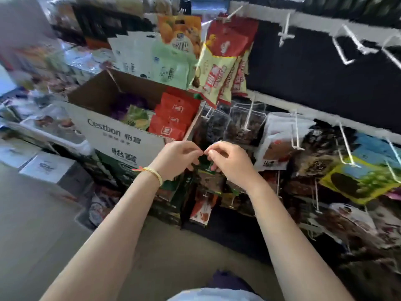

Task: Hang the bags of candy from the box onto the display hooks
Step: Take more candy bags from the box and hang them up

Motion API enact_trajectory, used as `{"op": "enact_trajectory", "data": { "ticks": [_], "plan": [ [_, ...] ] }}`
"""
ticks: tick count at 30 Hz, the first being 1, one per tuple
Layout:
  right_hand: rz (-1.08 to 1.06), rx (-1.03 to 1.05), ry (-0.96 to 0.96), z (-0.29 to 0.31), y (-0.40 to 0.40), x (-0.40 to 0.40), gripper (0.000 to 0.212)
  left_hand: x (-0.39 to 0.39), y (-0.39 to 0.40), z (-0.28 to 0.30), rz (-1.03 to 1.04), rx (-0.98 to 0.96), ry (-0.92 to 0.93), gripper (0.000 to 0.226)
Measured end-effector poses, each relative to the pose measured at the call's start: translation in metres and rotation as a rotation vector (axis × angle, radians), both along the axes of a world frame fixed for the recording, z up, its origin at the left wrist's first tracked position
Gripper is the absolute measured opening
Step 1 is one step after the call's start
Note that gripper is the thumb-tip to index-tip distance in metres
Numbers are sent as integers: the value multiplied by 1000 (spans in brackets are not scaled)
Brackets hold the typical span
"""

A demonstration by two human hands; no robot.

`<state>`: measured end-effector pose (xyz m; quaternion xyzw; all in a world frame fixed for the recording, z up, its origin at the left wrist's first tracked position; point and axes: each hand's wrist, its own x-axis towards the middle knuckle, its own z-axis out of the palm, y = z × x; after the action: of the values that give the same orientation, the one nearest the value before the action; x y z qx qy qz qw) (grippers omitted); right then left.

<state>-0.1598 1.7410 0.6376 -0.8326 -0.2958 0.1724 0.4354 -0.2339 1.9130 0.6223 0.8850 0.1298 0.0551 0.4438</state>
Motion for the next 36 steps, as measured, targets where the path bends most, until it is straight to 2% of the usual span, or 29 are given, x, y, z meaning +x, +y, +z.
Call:
{"op": "enact_trajectory", "data": {
  "ticks": [6,8,10,13,17,20,23,27,29,32,34,36],
  "plan": [
    [44,105,-30,-12,125,34,15,8,123,-9,203,84,-221,11],
    [41,137,-20,-16,167,52,14,21,158,-8,217,113,-230,14],
    [37,107,-29,-18,207,72,12,34,191,-2,209,191,-162,19],
    [116,-92,13,-21,262,100,12,55,238,5,147,360,19,37],
    [291,-492,-17,-28,322,130,47,91,290,1,-12,625,246,25],
    [257,-599,27,-38,360,143,58,110,319,-8,-113,701,318,23],
    [153,-718,72,-50,388,149,56,125,346,-19,-165,693,290,24],
    [26,-770,241,-63,411,155,29,138,378,-27,-252,639,263,25],
    [-20,-838,231,-66,420,156,18,141,390,-27,-289,606,230,26],
    [-31,-971,84,-73,431,154,20,144,405,-29,-333,553,180,26],
    [-67,-915,0,-72,432,149,9,146,415,-33,-341,505,158,26],
    [-94,-712,-4,-59,426,141,15,150,426,-37,-336,435,141,35]
  ]
}}
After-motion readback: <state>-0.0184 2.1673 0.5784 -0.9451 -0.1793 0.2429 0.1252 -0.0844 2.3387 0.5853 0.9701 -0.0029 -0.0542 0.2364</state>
